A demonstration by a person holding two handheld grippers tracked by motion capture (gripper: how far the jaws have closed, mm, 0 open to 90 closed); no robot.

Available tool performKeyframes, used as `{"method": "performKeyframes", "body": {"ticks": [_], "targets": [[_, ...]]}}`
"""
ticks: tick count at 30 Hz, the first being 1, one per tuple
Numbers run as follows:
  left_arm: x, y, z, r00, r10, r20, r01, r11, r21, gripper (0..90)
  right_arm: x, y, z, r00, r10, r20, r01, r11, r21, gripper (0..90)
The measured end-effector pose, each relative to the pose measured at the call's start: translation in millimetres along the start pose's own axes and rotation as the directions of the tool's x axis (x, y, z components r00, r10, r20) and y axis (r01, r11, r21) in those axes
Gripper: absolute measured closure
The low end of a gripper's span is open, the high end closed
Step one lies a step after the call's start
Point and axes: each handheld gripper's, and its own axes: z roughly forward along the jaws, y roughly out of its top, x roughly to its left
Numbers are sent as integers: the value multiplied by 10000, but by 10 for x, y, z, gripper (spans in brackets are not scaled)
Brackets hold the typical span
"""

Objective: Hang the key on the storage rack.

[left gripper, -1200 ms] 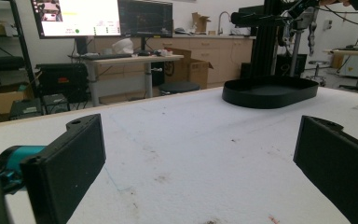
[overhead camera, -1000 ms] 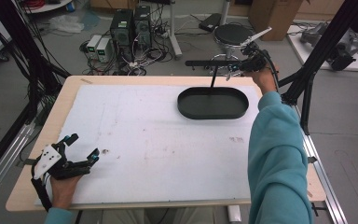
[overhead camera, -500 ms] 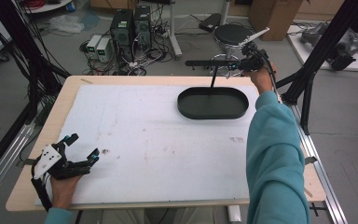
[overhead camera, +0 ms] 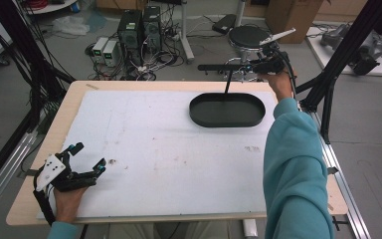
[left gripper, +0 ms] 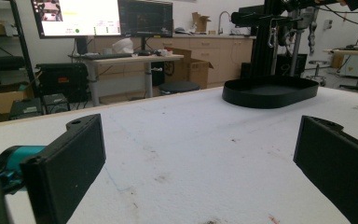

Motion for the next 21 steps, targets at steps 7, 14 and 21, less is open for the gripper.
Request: {"method": "performKeyframes", "body": {"ticks": [7,14,21], "targets": [[1,0,-1,10000,-4,5,4,10000,7,25,144,-98,-146,9974,701,-135,-713,9851,-1563,104],[5,1,5,10000,-74,14,74,10000,10,25,357,-291,-420,9930,1076,-493,-1164,9635,-2410,103],[-1,-1,3,10000,-60,-16,60,10000,-45,25,518,-560,-605,9938,1094,190,-987,9489,-2999,5]]}}
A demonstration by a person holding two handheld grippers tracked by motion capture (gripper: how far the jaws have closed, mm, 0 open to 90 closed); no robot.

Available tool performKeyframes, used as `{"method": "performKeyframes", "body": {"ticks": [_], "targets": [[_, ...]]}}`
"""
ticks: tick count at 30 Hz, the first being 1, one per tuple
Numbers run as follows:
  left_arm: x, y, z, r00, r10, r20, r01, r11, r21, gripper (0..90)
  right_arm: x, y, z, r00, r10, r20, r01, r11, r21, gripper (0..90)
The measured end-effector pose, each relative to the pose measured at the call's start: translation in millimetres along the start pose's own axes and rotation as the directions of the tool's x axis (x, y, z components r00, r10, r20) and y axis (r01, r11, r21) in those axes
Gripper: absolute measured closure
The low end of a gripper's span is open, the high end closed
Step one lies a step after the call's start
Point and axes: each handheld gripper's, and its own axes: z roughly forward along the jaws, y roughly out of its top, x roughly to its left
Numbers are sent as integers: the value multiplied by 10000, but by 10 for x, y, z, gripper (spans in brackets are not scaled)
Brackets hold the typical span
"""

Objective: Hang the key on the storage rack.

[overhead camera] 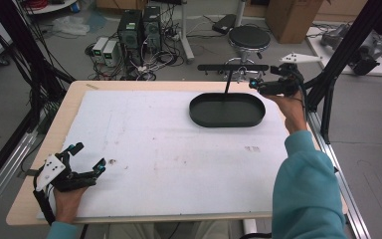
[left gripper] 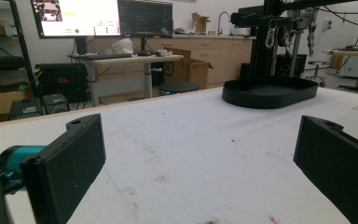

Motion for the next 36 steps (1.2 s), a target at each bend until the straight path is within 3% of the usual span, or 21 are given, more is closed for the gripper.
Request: {"method": "performKeyframes", "body": {"ticks": [1,3,4,5,7,9,11,17,19,20,22,23,24,26,27,28,30,32,33,34,36], "targets": [[0,0,0,10000,0,0,0,10000,0,25,0,0,0,10000,0,0,0,10000,0,5],[1,0,0,10000,-11,12,11,10000,6,25,81,-158,-157,9999,-142,-40,139,9975,-687,5],[0,0,-1,10000,0,4,0,10000,3,25,81,-158,-157,9999,-142,-40,139,9975,-687,5],[0,1,-5,10000,70,20,-70,10000,37,25,147,-285,-273,9996,-282,-99,268,9930,-1154,5],[-3,-1,-7,10000,89,11,-89,10000,-20,25,179,-333,-319,9994,-262,-213,235,9924,-1211,5],[1,0,-4,10000,-7,17,7,10000,-16,25,303,-535,-489,9974,-682,-253,633,9850,-1608,5],[1,0,-5,10000,42,10,-42,10000,9,25,380,-667,-589,9968,-631,-481,529,9804,-1899,5],[0,-1,-3,10000,0,2,0,10000,-29,25,609,-1134,-790,9958,-842,-346,731,9658,-2486,5],[2,-1,-4,10000,-25,1,25,10000,-26,25,636,-1224,-803,9961,-820,-315,715,9654,-2508,5],[3,-1,-5,10000,-42,-6,42,10000,-27,25,704,-1437,-820,9972,-750,39,737,9666,-2453,5],[0,-1,-4,10000,3,1,-3,10000,-30,25,738,-1607,-814,9990,-447,-14,429,9666,-2526,5],[0,-1,-4,10000,3,1,-3,10000,-30,25,738,-1607,-814,9990,-447,-14,429,9666,-2526,5],[-1,-2,-6,10000,2,-3,-2,10000,-36,25,783,-1800,-795,9997,-197,172,234,9678,-2505,5],[-1,-1,-7,10000,-1,-3,1,10000,-35,25,825,-1951,-761,9996,-52,271,123,9639,-2660,5],[-1,-1,-8,10000,38,-7,-38,10000,-13,25,825,-1951,-761,9996,-52,271,123,9639,-2660,5],[-3,-1,-8,10000,53,-19,-53,10000,-1,25,877,-2091,-713,9989,-149,451,267,9614,-2739,5],[-2,-1,-6,10000,-4,-60,4,10000,-27,25,918,-2184,-667,9989,-187,439,299,9624,-2701,5],[-3,-2,-6,10000,-10,-66,9,10000,-44,25,958,-2257,-633,9993,-185,318,269,9573,-2880,5],[-3,-2,-9,10000,42,-72,-42,10000,-16,25,977,-2262,-642,9983,-349,457,470,9534,-2981,5],[-5,-1,-8,10000,62,-77,-62,10000,-27,25,985,-2267,-650,9974,-473,544,626,9426,-3281,5],[-5,-2,-9,9999,61,-86,-61,10000,-14,25,984,-2286,-655,9975,-330,623,528,9357,-3490,5]]}}
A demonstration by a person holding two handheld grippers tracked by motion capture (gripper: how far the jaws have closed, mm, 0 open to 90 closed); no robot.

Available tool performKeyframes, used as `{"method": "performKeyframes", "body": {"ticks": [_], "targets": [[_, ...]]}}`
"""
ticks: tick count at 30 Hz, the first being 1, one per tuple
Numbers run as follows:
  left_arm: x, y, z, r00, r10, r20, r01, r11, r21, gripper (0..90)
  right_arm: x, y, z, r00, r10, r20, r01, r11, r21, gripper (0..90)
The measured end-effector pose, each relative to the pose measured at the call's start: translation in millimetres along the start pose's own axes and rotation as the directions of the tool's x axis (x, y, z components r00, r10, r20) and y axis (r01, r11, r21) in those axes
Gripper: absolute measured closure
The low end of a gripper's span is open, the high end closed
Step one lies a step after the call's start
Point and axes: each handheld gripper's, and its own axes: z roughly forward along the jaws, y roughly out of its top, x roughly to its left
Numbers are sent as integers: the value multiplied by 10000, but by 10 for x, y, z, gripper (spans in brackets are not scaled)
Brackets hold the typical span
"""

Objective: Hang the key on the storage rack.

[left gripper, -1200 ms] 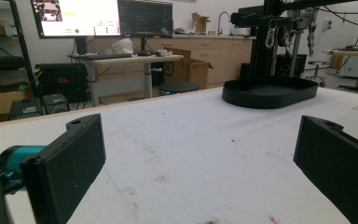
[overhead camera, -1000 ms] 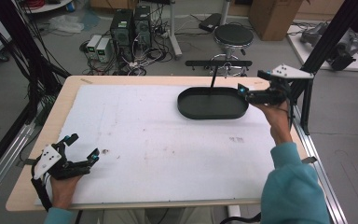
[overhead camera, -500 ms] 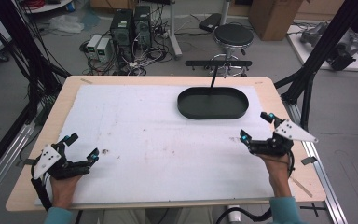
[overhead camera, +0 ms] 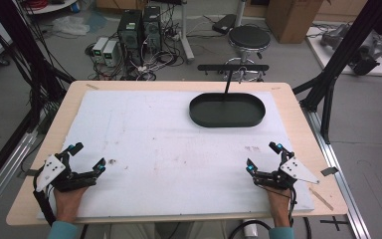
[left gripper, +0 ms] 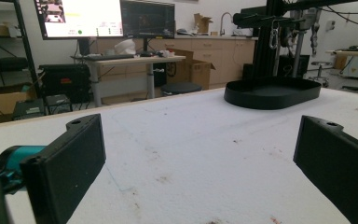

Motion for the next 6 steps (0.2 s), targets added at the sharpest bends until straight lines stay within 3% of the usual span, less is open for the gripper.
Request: {"method": "performKeyframes", "body": {"ticks": [6], "targets": [[-6,-2,-7,10000,47,-4,-47,10000,-83,26,-11,-9,-12,9996,259,96,-258,9997,-52,5]]}}
